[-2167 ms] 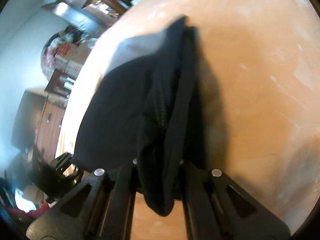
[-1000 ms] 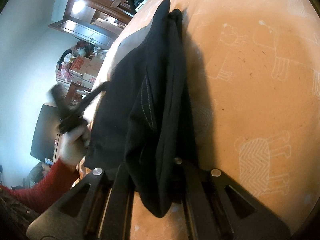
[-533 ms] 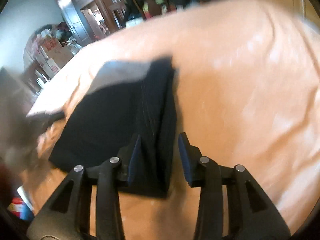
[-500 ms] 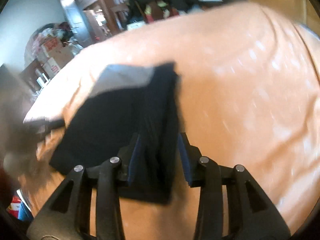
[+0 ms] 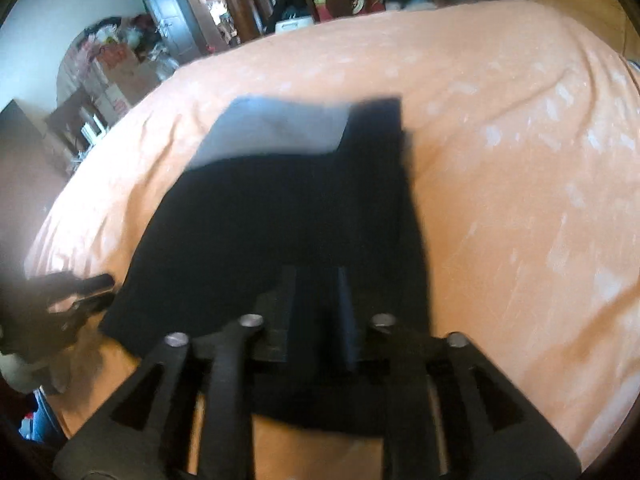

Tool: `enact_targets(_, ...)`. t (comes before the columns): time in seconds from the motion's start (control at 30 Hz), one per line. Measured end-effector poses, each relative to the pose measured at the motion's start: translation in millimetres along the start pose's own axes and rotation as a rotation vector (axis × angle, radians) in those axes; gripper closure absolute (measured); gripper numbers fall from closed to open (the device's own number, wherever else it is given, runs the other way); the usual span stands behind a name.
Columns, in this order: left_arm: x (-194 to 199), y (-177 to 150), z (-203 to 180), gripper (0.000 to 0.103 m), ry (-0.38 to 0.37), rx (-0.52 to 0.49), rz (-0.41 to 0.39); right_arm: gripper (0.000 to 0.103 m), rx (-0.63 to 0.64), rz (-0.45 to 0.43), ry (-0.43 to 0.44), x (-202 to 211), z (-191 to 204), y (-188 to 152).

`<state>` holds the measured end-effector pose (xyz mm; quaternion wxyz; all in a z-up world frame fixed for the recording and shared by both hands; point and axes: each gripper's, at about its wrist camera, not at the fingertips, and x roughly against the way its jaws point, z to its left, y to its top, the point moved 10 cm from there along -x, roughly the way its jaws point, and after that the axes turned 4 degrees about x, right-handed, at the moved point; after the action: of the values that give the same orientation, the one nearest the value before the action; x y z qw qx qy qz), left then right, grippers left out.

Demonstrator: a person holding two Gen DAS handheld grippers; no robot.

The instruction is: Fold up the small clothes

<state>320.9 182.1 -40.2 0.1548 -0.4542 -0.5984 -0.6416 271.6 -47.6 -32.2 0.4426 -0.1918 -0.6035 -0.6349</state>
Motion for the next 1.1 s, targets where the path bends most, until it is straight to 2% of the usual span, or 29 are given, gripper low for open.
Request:
enact_targets(0.07, -8, -7, 2, 0.075, 0.037, -0.002, 0.014, 0.070, 0.011, 0.062, -0.015, -21, 4, -23)
enact_targets(0.13, -5, -5, 3, 0.075, 0.036, 0.030, 0.017, 0.070, -0.014, 0.051, -0.027, -16, 4, -23)
enact_targets(0.2, 13, 3, -2, 0.077, 0.017, 0.040, -0.022, 0.068, -0.034, 0.007, -0.027, 3, 7, -16)
enact_targets(0.27, 24, 8, -11, 0.075, 0.009, 0.008, -0.058, 0.061, -0.021, -0.004, -0.044, 9, 10, -19)
enact_targets(0.3, 18, 5, -14, 0.074, 0.006, 0.004, -0.037, 0.059, -0.019, 0.028, -0.050, 0, 8, -26)
enact_targets(0.37, -11, -12, -15, 0.071, 0.015, -0.002, 0.062, 0.059, -0.042, 0.066, -0.037, -15, 6, -42)
enact_targets(0.43, -14, -13, -10, 0.064, 0.022, 0.029, 0.065, 0.060, -0.071, 0.074, -0.047, -7, 5, -39)
enact_targets(0.53, 13, -10, -5, 0.065, 0.052, 0.044, 0.040, 0.058, -0.028, 0.025, -0.060, 28, 22, -34)
enact_targets(0.57, 22, -13, -1, 0.064, 0.072, 0.037, 0.029, 0.053, -0.010, 0.012, -0.062, 40, 30, -38)
enact_targets(0.63, 40, -29, 17, 0.063, 0.158, 0.033, 0.019, 0.035, 0.013, 0.000, -0.099, 57, 40, -58)
enact_targets(0.67, 45, -36, 26, 0.062, 0.190, 0.045, 0.024, 0.022, 0.010, 0.001, -0.111, 61, 40, -66)
enact_targets(0.77, 58, -69, 53, 0.062, 0.247, 0.154, 0.056, 0.020, -0.032, 0.026, -0.153, 65, 42, -96)
enact_targets(0.83, 61, -87, 58, 0.061, 0.264, 0.191, 0.059, 0.019, -0.074, 0.055, -0.173, 64, 38, -113)
enact_targets(0.93, 62, -97, 55, 0.057, 0.297, 0.175, 0.048, 0.017, -0.096, 0.090, -0.221, 63, 32, -130)
enact_targets(1.07, 59, -102, 54, 0.052, 0.333, 0.159, 0.042, 0.000, -0.060, 0.108, -0.286, 61, 31, -142)
enact_targets(1.1, 56, -100, 51, 0.050, 0.346, 0.152, 0.042, 0.000, -0.056, 0.112, -0.298, 59, 29, -143)
